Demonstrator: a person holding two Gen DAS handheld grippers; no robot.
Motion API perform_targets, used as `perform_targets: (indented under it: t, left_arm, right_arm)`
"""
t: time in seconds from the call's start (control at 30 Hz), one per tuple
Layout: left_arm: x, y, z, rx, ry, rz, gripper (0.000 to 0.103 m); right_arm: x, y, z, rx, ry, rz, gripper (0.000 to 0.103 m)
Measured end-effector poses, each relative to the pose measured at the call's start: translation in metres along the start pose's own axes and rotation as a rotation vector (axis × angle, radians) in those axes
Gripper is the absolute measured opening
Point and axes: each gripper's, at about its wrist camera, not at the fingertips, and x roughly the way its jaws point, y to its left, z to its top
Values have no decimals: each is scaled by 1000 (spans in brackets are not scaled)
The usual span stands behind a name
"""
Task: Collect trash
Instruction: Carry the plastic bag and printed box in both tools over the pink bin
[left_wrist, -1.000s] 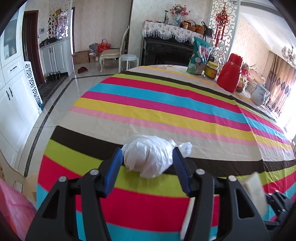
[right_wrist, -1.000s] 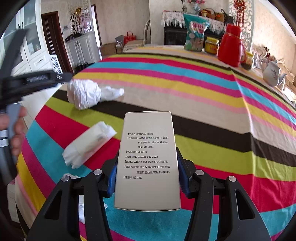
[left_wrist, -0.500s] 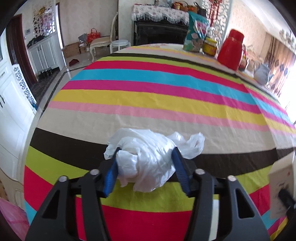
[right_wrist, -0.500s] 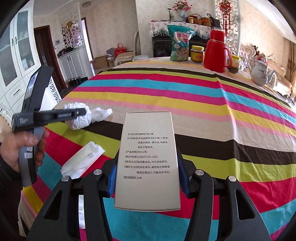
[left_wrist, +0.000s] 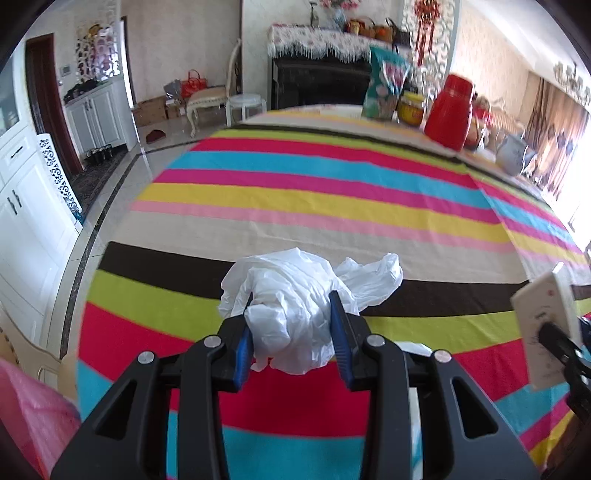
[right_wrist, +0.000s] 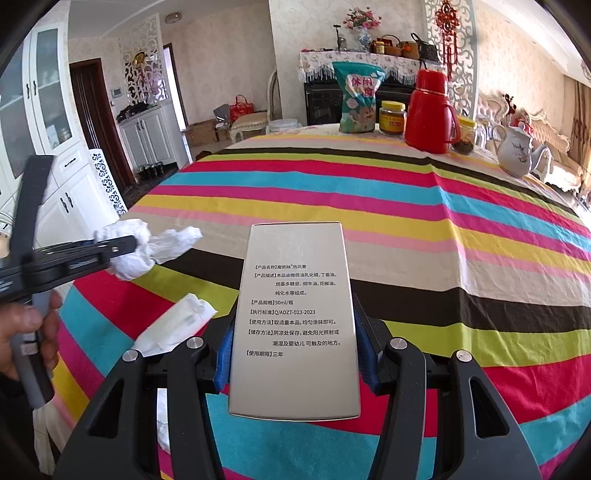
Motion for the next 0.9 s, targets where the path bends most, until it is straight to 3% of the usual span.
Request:
perform_targets:
  t: [0.47, 0.9]
  left_arm:
    - [-114, 39, -32, -116, -151, 14, 36]
    - [-199, 95, -66, -188, -250, 77, 36]
  right_arm:
    - [-36, 26, 3, -42, -65, 42, 50]
    - [-67, 81, 9, -110, -108, 99, 50]
